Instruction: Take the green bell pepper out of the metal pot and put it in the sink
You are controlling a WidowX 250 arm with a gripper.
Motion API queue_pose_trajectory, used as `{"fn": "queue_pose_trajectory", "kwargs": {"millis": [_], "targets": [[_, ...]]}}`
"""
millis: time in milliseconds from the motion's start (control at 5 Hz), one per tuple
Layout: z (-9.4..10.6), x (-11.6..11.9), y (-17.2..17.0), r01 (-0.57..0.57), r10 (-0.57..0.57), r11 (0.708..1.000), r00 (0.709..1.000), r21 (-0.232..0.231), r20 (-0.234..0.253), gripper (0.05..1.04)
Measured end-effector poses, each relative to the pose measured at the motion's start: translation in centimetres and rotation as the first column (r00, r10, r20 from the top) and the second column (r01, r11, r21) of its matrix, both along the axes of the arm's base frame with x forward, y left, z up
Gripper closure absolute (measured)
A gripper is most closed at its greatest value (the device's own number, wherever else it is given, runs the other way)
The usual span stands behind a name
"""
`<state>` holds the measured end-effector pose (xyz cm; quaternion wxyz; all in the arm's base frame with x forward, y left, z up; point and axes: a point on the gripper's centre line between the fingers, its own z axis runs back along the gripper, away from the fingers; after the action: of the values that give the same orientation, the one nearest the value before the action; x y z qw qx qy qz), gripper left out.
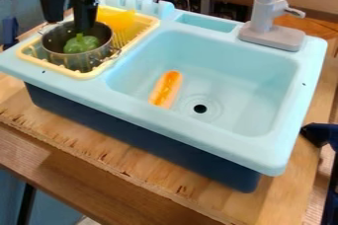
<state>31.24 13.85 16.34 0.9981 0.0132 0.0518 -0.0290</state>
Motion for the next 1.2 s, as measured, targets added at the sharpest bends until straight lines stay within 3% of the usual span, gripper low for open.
{"fn": "queue_pose_trajectory", "kwargs": {"millis": [400,800,1200], "targets": [[-0.7,0.2,-0.2,0.014,-0.015,1.000,1.000,-0.028,-0.016,0.083],[-2.1,0.3,-0.3,0.009,-0.012,0.999,0.998,-0.052,-0.062,0.125],[-2.3,0.8,-0.3,0.003,-0.008,0.998,0.998,-0.063,-0.066,0.685]]}}
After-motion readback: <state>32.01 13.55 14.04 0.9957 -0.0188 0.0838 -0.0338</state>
